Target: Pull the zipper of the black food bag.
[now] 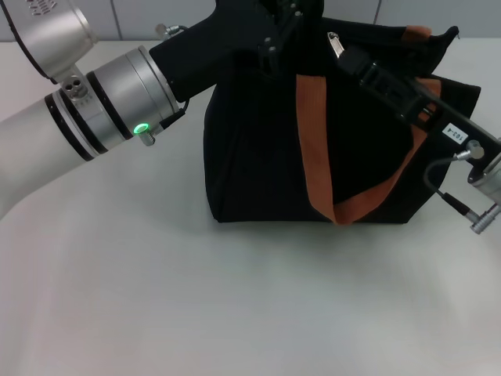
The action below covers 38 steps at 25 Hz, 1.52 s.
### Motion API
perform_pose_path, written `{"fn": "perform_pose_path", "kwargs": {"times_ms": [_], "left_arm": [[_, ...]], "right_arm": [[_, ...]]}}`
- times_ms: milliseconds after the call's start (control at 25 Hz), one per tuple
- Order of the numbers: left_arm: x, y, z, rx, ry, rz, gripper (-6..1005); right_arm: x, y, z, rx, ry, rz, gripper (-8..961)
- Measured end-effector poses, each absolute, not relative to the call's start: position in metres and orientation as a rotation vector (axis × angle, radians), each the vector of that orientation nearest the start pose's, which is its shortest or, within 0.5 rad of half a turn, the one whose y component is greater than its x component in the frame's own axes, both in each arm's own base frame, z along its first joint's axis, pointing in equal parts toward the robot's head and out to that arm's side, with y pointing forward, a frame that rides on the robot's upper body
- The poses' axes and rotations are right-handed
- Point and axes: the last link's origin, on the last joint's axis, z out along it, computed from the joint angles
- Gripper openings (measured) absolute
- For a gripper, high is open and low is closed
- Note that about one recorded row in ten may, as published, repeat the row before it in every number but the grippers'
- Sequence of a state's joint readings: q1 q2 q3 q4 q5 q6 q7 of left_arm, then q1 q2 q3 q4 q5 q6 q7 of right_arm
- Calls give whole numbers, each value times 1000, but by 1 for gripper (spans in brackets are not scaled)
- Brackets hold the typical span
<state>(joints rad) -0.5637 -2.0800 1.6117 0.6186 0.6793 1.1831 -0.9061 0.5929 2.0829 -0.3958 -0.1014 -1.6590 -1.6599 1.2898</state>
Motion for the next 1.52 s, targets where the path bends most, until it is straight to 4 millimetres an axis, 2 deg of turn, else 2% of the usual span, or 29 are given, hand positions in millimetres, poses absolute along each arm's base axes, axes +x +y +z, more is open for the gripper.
{"fn": "perform_pose_path", "kwargs": {"times_ms": [160,360,680,920,1160,1360,1520], "left_arm": [[-140,366,-42,-2369,-202,-1261,72],[-140,366,-42,-2369,-203,-1260,73],[-142,367,-41,-2356,-217,-1257,74],[-142,367,-41,-2356,-219,-1256,76],[-142,367,-41,-2356,-220,-1257,77],[-144,367,-41,-2349,-230,-1260,78],[-144,366,-41,-2348,-230,-1259,79]], "right_arm": [[223,328,-30,-2248,1027,1573,464],[217,323,-33,-2308,1035,1591,464],[224,325,-33,-2267,1076,1571,463],[220,332,-35,-2264,1114,1557,463],[205,333,-34,-2330,1052,1611,463],[215,336,-33,-2251,1098,1584,463],[216,336,-33,-2253,1101,1580,463]]}}
